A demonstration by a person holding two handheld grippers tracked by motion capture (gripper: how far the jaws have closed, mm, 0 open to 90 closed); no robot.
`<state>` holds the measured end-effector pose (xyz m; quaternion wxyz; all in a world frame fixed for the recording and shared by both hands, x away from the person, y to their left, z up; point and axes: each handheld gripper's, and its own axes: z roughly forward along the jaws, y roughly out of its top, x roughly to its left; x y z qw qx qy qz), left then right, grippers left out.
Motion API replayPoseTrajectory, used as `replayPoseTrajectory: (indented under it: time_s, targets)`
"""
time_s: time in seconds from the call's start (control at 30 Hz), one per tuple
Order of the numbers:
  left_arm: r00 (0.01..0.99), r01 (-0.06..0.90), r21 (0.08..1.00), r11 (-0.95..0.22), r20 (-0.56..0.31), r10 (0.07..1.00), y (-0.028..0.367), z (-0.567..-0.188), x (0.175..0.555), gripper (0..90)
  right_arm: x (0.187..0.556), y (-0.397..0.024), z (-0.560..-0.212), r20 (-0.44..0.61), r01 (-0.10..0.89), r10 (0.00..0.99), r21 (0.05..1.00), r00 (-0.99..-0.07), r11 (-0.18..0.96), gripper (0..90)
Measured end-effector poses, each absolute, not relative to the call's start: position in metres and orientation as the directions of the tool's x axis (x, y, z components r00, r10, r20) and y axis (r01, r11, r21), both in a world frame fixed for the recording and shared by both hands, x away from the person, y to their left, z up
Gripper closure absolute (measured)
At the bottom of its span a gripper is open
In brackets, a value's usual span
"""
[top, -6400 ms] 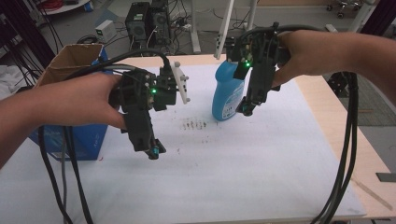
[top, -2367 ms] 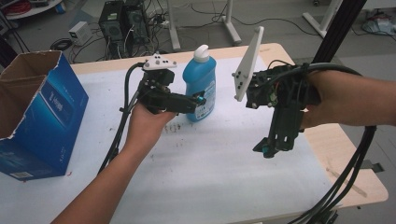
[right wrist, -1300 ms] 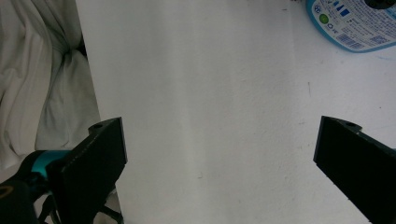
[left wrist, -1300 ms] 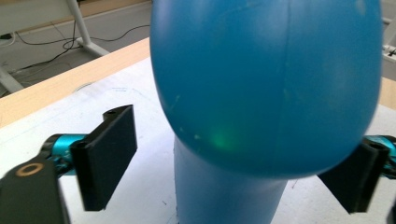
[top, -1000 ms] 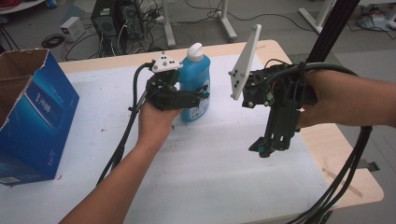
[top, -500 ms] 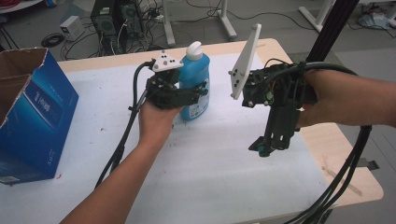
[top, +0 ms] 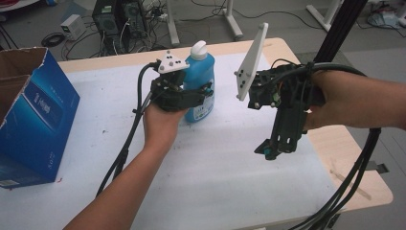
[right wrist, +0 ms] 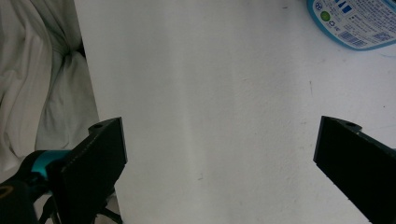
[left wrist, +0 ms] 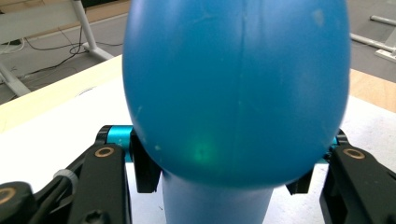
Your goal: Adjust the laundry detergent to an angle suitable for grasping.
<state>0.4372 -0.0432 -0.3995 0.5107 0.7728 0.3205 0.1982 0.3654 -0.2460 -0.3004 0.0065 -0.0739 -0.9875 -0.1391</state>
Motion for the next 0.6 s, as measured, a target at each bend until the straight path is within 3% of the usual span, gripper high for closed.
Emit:
replayPoseTrajectory:
  time_s: [0.6]
  targets:
    - [0.777,0.273,0.924,-0.267,-0.048,0.628,-0.033,-0.382,0.431,44.9,0.366,-0.245,-0.302,0.035,0.148,0.144,0.271,-0.989,0.951,2.0]
